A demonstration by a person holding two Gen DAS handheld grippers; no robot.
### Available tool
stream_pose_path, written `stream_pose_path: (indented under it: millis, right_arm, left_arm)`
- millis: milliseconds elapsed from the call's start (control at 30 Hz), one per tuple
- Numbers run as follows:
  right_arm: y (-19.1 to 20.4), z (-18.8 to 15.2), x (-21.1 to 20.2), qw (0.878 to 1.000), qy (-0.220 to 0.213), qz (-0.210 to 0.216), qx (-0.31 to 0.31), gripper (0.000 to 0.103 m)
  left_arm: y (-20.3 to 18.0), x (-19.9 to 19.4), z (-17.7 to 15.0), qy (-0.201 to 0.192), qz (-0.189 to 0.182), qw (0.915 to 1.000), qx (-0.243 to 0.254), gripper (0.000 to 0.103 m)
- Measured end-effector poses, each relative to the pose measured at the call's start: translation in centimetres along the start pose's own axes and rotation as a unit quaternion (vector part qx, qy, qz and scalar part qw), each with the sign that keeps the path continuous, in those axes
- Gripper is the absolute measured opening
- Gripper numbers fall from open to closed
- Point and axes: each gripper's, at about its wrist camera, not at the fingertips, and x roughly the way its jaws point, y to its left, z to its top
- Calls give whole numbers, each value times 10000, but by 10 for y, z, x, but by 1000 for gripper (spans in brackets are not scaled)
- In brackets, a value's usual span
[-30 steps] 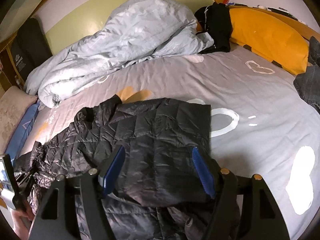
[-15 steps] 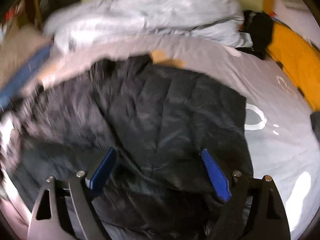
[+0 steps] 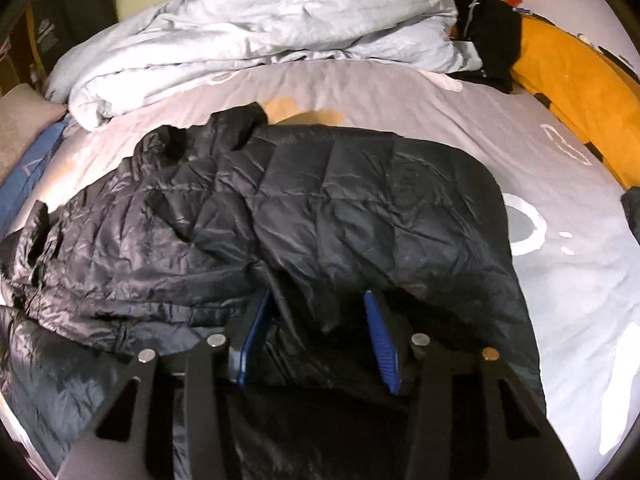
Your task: Fold large clothes
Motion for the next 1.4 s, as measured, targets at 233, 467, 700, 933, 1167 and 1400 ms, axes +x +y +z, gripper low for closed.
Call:
stream_pose_path:
  millis: [233,467,700,933,1167,1400]
  right_arm:
    - [20,-5,-24,9977,-97,549,-389,66]
    - [22,-4,-45,9969,-451,476,-432,67]
    - [0,-1,-47,9979,-446,448,-142,67]
    - [-8,1,-49,9978,-480,452,-68,67]
    - [-9,3,-50,9976,-506,464,-48,67]
    - [-10,1,-51,9978,-481,449,-63,67]
  left_arm:
    - [30,17,2,468,-269,9968,-585,69]
    - [40,19,0,564,-639,9942,-656,69]
    - [60,31,-2,772,-818,9912,-697,69]
    - [61,53,-12,1100,-810,9895,-466,65]
    - [64,59,-14,1198,-687,9886,-596,61]
    - [62,73,-17,1262,-363,9908,-317,61]
